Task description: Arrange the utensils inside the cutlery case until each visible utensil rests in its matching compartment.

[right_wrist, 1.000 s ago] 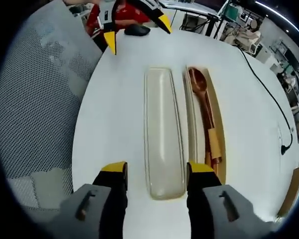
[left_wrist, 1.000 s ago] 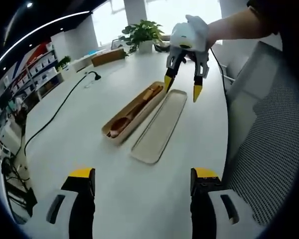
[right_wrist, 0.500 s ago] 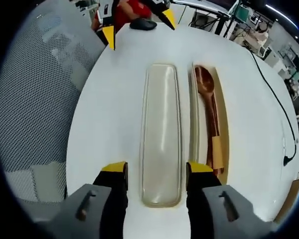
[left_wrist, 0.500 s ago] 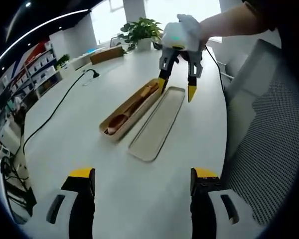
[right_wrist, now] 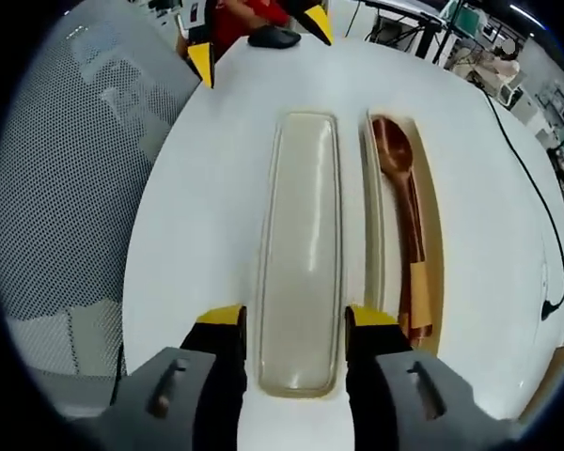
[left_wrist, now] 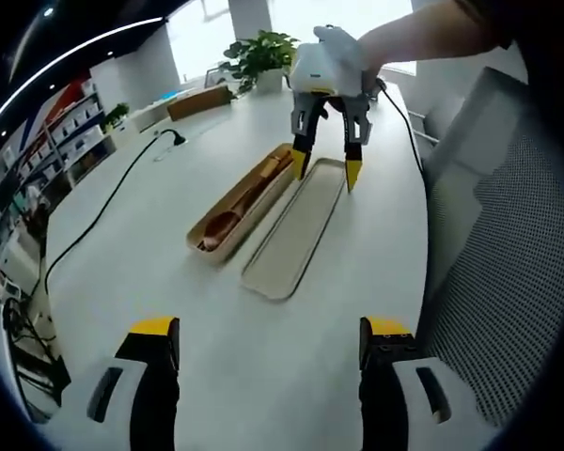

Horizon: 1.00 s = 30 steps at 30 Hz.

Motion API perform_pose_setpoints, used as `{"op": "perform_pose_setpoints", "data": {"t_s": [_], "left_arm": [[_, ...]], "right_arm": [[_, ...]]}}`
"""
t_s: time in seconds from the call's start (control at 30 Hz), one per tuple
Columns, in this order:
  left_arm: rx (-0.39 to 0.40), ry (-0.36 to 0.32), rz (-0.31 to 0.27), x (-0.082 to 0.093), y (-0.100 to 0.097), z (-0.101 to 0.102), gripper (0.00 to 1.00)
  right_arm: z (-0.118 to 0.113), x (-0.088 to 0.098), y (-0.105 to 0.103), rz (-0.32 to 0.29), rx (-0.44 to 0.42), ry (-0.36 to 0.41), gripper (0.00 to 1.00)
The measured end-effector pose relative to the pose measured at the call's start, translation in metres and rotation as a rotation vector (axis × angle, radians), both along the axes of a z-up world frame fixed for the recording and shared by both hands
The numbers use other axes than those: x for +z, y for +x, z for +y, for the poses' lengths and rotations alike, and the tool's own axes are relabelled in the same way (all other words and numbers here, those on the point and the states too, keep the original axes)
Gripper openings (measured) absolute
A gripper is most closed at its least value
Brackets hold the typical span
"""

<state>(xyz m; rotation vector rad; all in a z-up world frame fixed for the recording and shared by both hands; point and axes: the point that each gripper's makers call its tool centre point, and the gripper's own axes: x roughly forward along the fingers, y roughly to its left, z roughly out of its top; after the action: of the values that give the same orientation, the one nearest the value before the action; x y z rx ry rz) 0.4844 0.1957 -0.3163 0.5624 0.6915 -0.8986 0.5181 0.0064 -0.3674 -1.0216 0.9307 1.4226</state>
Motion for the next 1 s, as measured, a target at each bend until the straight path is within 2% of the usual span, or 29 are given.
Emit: {"op": "perform_pose_setpoints", "data": {"t_s": [0.23, 0.33, 0.5, 0.67, 0.73, 0.8, 0.83, 0.87, 0.93, 1.0], "left_arm": [[-0.065, 0.035, -0.038, -0.001, -0.001, -0.008, 0.81], [-0.111, 0.065, -0.071, -0.001, -0.001, -0.011, 0.81], [-0.229, 0.144, -0.083, -0.009, -0.005, -0.017, 0.80], [-0.321, 0.175, -0.083, -0.018, -0.008, -0.029, 0.79], [-0.370, 0.182, -0.082, -0.020, -0.011, -0.036, 0.74], [-0.452, 0.225, -0.150, -0.018, -0.007, -0.044, 0.66], [-0.475, 0.234, -0.146, -0.020, -0.009, -0.047, 0.64], [-0.473, 0.224, -0.143, -0.020, -0.010, -0.050, 0.63], [-0.494, 0.206, -0.144, -0.020, -0.012, -0.057, 0.61], [-0.520, 0.234, -0.165, -0.023, -0.011, -0.058, 0.56]], "right_arm": [[0.001, 0.003, -0.004, 0.001, -0.007, -0.013, 0.35], [0.000, 0.004, -0.010, 0.036, -0.001, -0.017, 0.35], [-0.001, 0.008, -0.025, 0.142, -0.029, -0.006, 0.34], [-0.003, 0.010, -0.040, 0.255, -0.047, -0.024, 0.34], [-0.002, 0.013, -0.051, 0.318, -0.062, -0.028, 0.34], [0.000, 0.016, -0.058, 0.375, -0.086, -0.019, 0.34], [0.002, 0.018, -0.061, 0.399, -0.101, -0.011, 0.34], [0.004, 0.020, -0.064, 0.436, -0.129, -0.003, 0.34], [0.008, 0.023, -0.065, 0.472, -0.153, 0.019, 0.34], [0.010, 0.026, -0.068, 0.514, -0.176, 0.034, 0.34]]}}
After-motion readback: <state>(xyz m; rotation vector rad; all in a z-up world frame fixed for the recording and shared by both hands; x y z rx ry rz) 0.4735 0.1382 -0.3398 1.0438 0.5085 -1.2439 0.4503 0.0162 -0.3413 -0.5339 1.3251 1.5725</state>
